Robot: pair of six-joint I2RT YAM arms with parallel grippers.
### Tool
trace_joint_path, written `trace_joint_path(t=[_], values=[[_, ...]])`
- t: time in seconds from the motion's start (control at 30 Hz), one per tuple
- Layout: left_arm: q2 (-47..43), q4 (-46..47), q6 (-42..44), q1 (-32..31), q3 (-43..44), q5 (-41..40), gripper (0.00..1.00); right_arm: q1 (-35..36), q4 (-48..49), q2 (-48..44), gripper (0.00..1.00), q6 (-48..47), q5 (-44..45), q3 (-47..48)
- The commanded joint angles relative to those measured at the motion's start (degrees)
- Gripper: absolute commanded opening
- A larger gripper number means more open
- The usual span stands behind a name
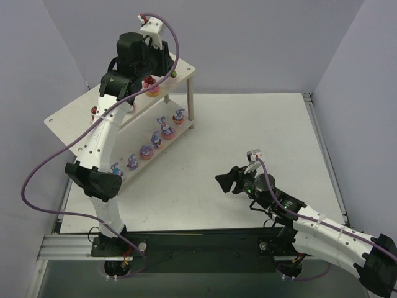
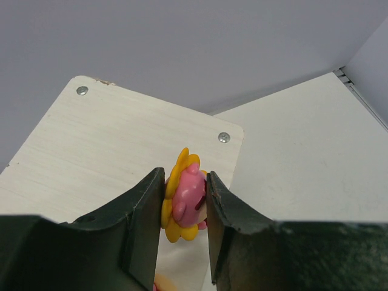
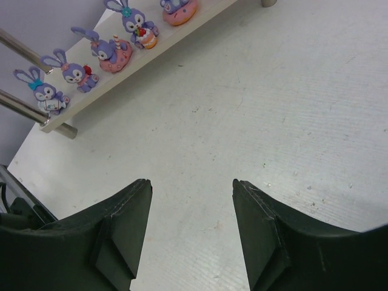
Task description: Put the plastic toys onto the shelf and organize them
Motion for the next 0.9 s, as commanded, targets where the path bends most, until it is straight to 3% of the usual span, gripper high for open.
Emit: trace_joint_path(t=[0.0,0.53,0.87], values=[[0.6,-0.2,3.0,1.3,4.0,4.2,0.00,-0.3,1.5,1.1,0.56,-0.4,0.9,1.2],[5.2,-6.7,-0.3,5.3,11.5,10.7,0.02,-0.3,1.9,1.8,0.56,0.7,0.4,1.5],[6.0,-7.6,-1.1,5.9,11.4,15.3,0.02,-0.4,3.5,3.2,0.56,1.6,-0.2,1.1]])
